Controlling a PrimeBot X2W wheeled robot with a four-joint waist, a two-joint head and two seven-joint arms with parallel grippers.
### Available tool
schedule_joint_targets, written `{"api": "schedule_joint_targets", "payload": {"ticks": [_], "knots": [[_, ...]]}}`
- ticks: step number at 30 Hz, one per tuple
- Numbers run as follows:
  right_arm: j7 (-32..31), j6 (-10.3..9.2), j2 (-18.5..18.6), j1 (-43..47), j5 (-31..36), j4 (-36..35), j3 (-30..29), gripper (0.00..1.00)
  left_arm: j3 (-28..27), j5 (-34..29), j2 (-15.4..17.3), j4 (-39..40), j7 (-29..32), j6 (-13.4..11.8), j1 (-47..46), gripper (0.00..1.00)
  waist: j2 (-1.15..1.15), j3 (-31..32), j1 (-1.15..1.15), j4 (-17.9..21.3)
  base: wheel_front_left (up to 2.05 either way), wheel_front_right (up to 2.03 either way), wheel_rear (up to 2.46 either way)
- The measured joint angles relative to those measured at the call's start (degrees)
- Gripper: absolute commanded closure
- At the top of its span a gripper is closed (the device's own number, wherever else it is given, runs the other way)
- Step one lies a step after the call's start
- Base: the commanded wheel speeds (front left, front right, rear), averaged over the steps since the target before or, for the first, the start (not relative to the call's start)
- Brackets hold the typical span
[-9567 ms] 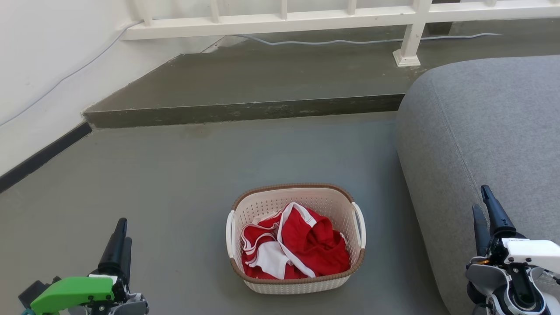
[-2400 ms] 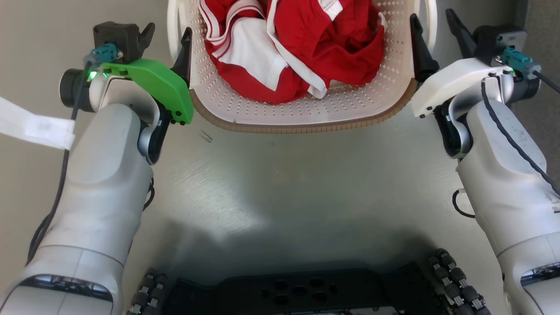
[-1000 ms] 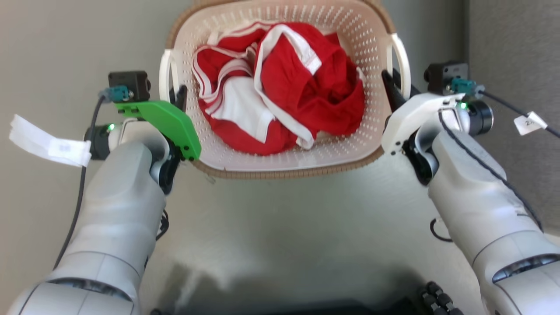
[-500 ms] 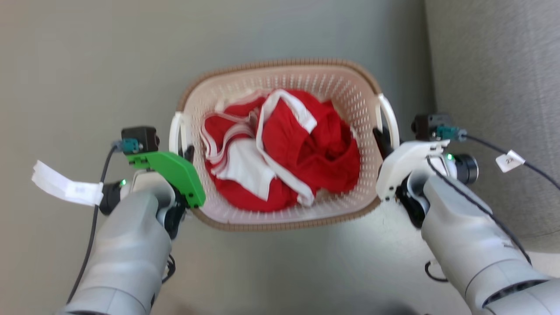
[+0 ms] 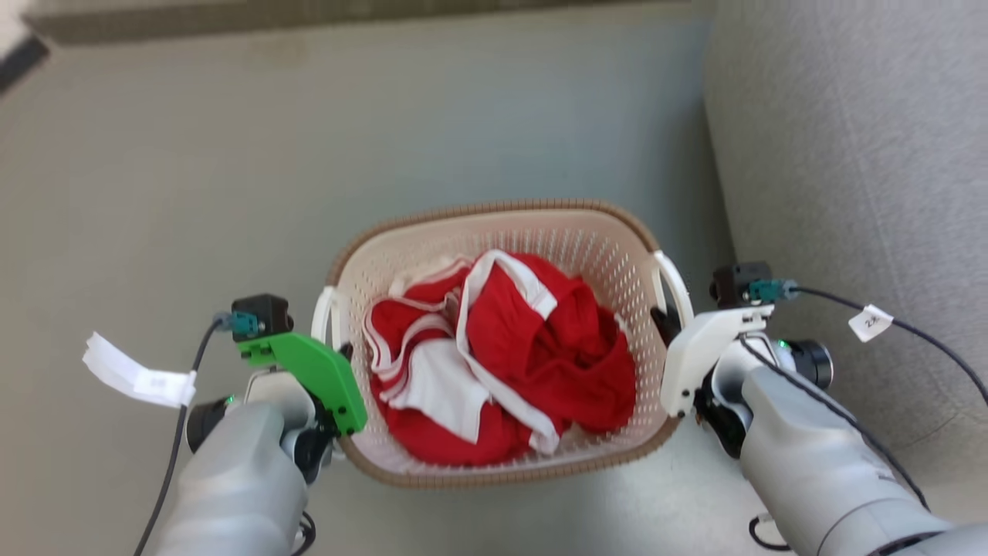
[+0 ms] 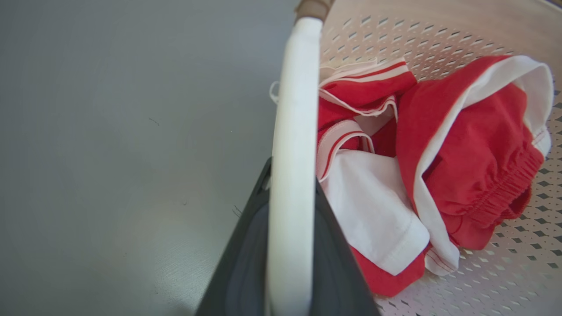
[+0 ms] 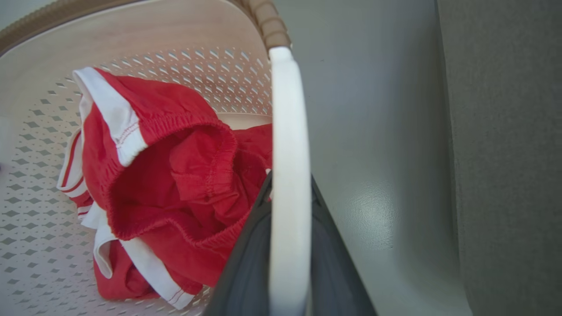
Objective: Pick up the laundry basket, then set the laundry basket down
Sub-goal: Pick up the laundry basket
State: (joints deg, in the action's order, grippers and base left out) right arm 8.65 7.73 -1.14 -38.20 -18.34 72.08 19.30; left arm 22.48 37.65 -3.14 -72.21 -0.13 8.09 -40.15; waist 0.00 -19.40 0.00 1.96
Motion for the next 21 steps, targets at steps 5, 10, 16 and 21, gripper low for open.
{"api": "schedule_joint_targets", "payload": {"ticks": [5,10,16,21], "knots": [[-2.69,0.26,-0.24,1.94,-1.52,0.51,0.24,1.00,0.15,0.73,0.00,-0.44,2.30,0.00,2.21,1.00,0.00,4.15,0.00,0.16,0.00,0.00,0.00],[-5.69,0.32,-0.40,3.93,-2.65,0.75,0.63,1.00,0.24,1.11,-0.02,-1.01,4.64,0.00,4.13,1.00,0.00,8.31,0.00,0.34,0.00,0.00,0.00],[-9.15,0.31,-0.37,6.82,-4.91,0.62,2.45,1.00,0.43,1.93,-0.02,-1.25,7.49,0.00,6.79,1.00,0.00,13.28,0.00,0.53,0.00,0.00,0.00],[-12.13,0.25,-0.25,9.27,-6.97,-0.58,4.50,1.00,0.80,2.02,-0.02,-1.44,9.61,0.00,8.76,1.00,0.00,17.14,0.00,0.65,0.00,0.00,0.00]]}}
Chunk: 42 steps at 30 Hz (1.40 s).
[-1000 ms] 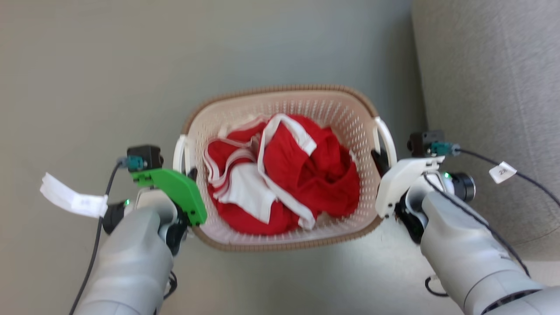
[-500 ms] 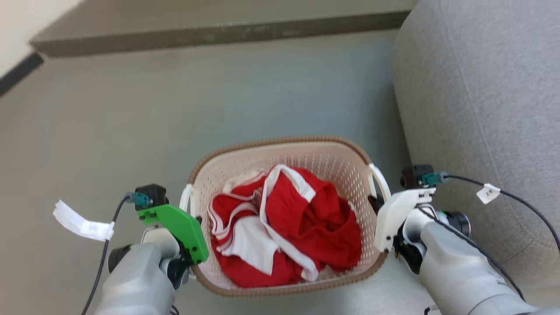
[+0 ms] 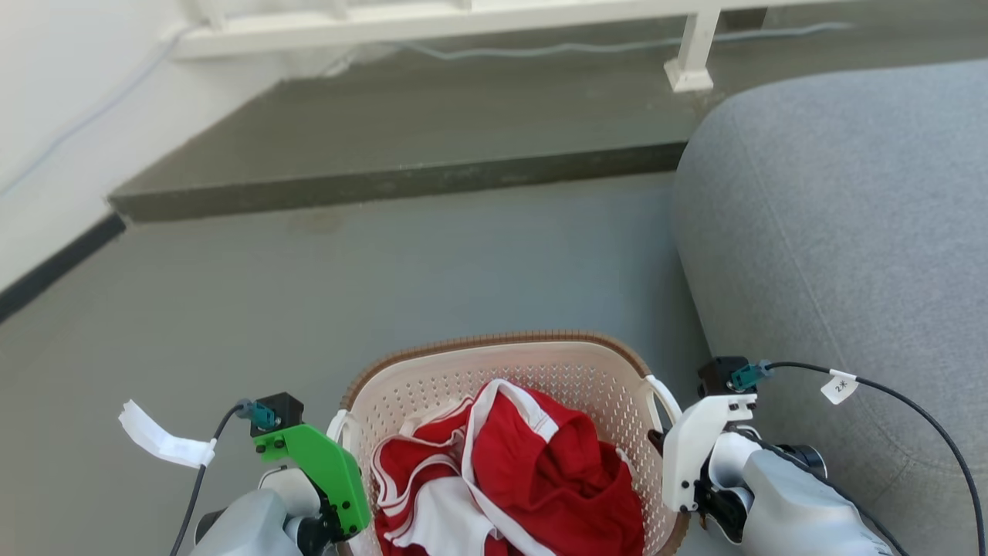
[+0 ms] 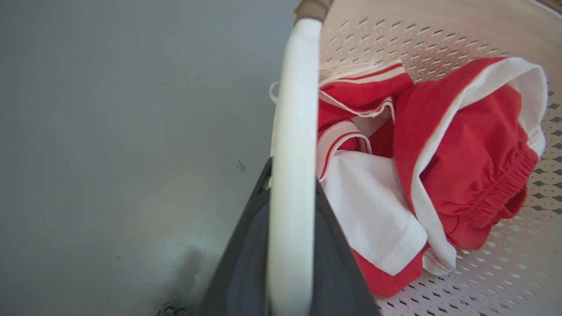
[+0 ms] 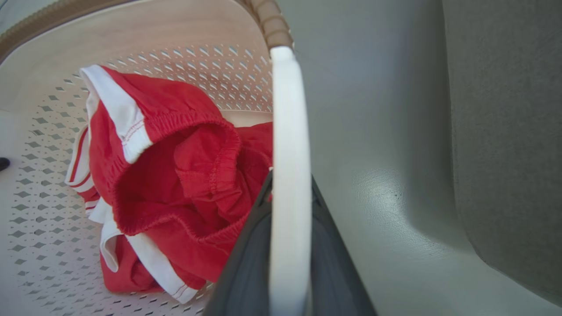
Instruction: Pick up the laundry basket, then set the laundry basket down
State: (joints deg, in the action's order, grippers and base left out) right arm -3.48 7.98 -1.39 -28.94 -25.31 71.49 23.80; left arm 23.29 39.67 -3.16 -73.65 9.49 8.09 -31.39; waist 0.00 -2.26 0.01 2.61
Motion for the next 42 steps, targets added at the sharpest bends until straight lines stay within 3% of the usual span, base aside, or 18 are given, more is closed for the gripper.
{"api": "schedule_joint_targets", "payload": {"ticks": [13,42], "knots": [[-5.01,-0.09,0.77,2.77,-4.01,-2.76,3.00,1.00,0.03,1.27,0.24,-0.16,3.59,0.00,2.05,1.00,0.00,6.27,0.00,0.28,0.00,0.00,0.00],[-7.26,-0.45,1.22,3.87,-7.57,-4.03,5.79,1.00,0.19,2.09,0.46,-0.27,5.69,-0.01,2.33,1.00,0.00,6.85,0.00,0.78,0.00,0.00,0.00]]}}
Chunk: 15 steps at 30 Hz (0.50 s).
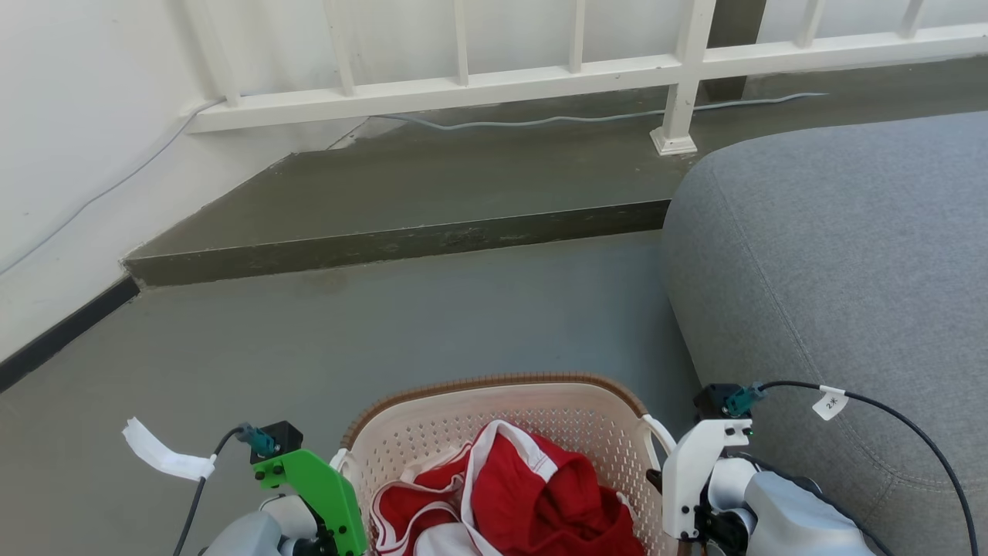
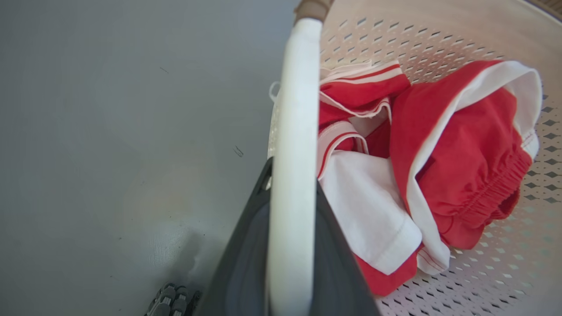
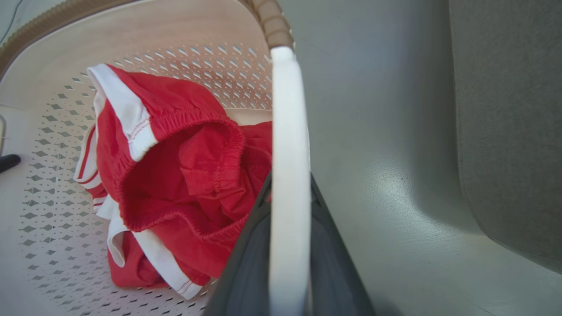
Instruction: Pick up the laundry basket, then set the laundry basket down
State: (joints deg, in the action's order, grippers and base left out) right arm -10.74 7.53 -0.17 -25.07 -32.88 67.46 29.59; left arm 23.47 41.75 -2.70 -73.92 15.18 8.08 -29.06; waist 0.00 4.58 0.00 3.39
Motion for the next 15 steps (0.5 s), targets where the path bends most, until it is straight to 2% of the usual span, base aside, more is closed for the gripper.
{"api": "schedule_joint_targets", "payload": {"ticks": [15], "knots": [[0.00,0.00,0.04,0.00,-1.53,0.07,0.67,1.00,0.33,0.11,0.07,0.00,-0.02,0.00,0.01,1.00,0.00,-0.28,0.00,-0.11,0.00,0.00,0.00]]}}
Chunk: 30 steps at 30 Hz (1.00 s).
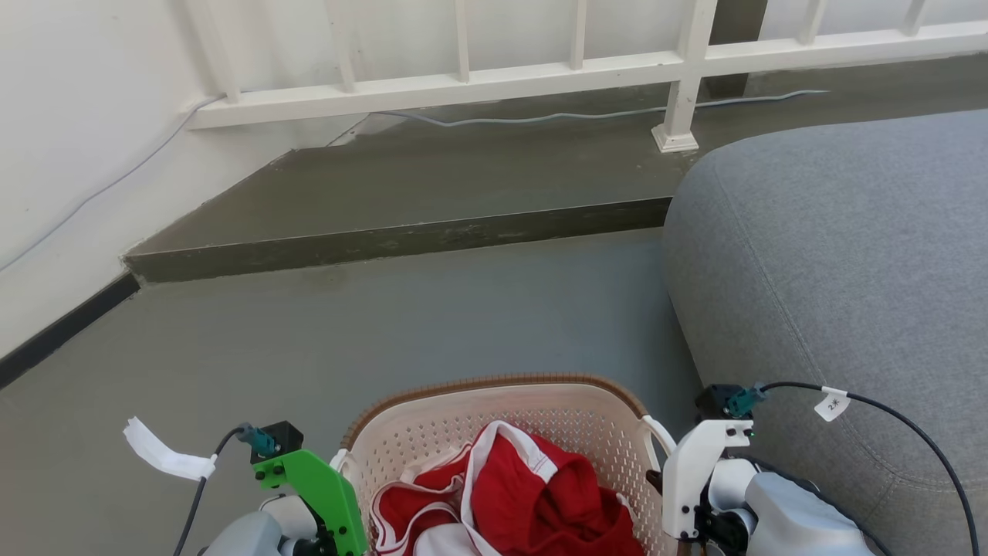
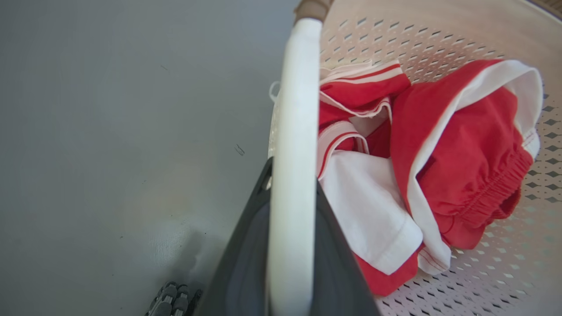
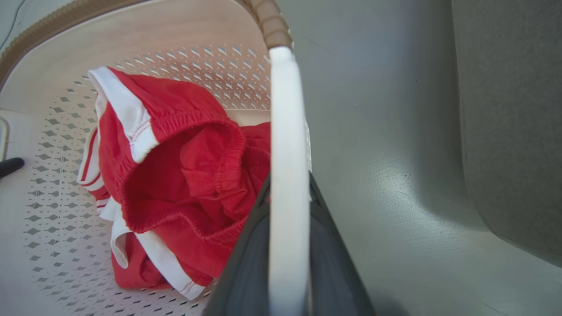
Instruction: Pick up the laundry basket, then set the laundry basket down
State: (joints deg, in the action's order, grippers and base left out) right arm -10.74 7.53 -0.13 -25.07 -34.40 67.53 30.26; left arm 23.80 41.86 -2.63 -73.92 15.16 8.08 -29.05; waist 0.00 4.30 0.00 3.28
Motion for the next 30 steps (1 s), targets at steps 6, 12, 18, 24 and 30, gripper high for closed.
{"api": "schedule_joint_targets", "payload": {"ticks": [6,12,18,24,30], "knots": [[0.02,0.00,0.01,-0.01,-0.48,0.07,0.19,1.00,0.07,0.08,0.01,0.00,-0.07,0.00,0.00,1.00,0.00,-0.25,0.00,-0.03,0.00,0.00,0.00],[0.80,0.00,0.03,-0.18,-0.88,0.03,0.33,1.00,0.04,0.09,0.02,0.22,-1.30,0.00,-0.02,1.00,0.00,-1.24,0.00,-0.08,0.00,0.00,0.00],[2.82,0.00,0.12,-1.05,-0.86,-0.16,0.32,1.00,0.05,0.05,0.11,0.81,-3.74,-0.02,-0.23,1.00,0.00,-3.49,0.00,-0.11,0.00,0.00,0.00],[5.95,-0.01,0.79,-3.36,-0.32,-0.86,0.31,1.00,0.31,-0.38,0.14,2.27,-5.91,-0.30,-2.43,1.00,0.00,-7.06,0.00,-0.11,0.00,0.00,0.00],[8.80,-0.12,1.40,-6.04,0.19,-1.53,0.27,1.00,0.75,-1.38,0.15,3.39,-8.55,-1.12,-5.11,1.00,0.00,-11.46,0.00,-0.10,0.00,0.00,0.00]]}}
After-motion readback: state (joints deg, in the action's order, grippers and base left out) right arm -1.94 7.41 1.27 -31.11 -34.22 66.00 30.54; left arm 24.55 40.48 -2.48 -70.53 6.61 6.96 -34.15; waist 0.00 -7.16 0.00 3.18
